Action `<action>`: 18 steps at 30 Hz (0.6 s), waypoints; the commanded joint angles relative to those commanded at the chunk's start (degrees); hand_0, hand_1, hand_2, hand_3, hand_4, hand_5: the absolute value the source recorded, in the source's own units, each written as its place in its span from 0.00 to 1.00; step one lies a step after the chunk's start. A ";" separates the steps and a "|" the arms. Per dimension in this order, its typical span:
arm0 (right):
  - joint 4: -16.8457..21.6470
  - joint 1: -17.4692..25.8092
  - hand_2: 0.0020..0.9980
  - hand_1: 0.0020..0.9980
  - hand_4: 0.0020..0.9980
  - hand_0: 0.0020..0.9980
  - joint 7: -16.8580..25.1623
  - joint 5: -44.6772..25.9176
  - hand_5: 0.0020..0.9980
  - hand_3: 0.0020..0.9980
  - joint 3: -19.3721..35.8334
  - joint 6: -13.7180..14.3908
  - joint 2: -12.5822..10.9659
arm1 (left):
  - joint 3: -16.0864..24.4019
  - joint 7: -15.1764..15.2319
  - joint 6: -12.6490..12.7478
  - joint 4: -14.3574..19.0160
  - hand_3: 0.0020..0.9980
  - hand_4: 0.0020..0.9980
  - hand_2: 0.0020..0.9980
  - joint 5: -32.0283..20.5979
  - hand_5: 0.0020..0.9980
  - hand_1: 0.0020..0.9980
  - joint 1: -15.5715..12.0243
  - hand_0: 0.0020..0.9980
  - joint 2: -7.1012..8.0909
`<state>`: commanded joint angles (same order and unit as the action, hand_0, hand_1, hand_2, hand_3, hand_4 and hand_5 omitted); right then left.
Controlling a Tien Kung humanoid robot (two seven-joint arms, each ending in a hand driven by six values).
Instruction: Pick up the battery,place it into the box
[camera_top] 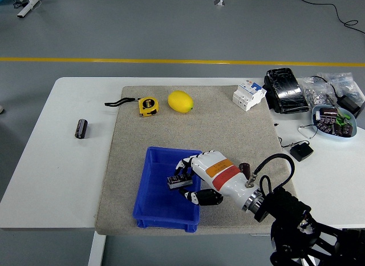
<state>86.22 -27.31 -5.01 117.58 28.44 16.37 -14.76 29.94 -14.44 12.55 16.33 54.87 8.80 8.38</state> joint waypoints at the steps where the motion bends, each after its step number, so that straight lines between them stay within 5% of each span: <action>1: -0.01 -0.66 0.62 0.59 0.79 0.46 0.12 0.07 0.22 0.56 -0.41 -0.24 -0.01 | -0.03 0.02 0.05 0.00 0.64 0.67 0.66 -0.11 0.68 0.63 0.06 0.68 0.01; 3: -0.15 -1.43 0.62 0.59 0.79 0.46 0.23 0.02 0.22 0.56 -0.50 -0.40 0.02 | -0.14 0.07 0.09 0.00 0.64 0.67 0.66 -0.29 0.68 0.63 0.18 0.68 0.04; 4: -0.25 -1.66 0.69 0.61 0.89 0.48 0.29 -0.09 0.26 0.86 -0.33 -0.26 0.06 | -0.23 0.10 0.08 0.01 0.64 0.67 0.66 -0.37 0.68 0.62 0.25 0.68 0.07; 18: -0.60 -1.72 0.70 0.61 0.89 0.47 0.35 0.17 0.25 0.87 1.75 0.24 0.13 | -0.22 0.07 0.04 -0.06 0.65 0.67 0.66 -0.40 0.68 0.62 0.51 0.68 0.17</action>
<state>85.62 -29.03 -4.65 117.75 30.20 16.61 -14.64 29.71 -14.37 12.58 16.27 54.47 9.31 8.55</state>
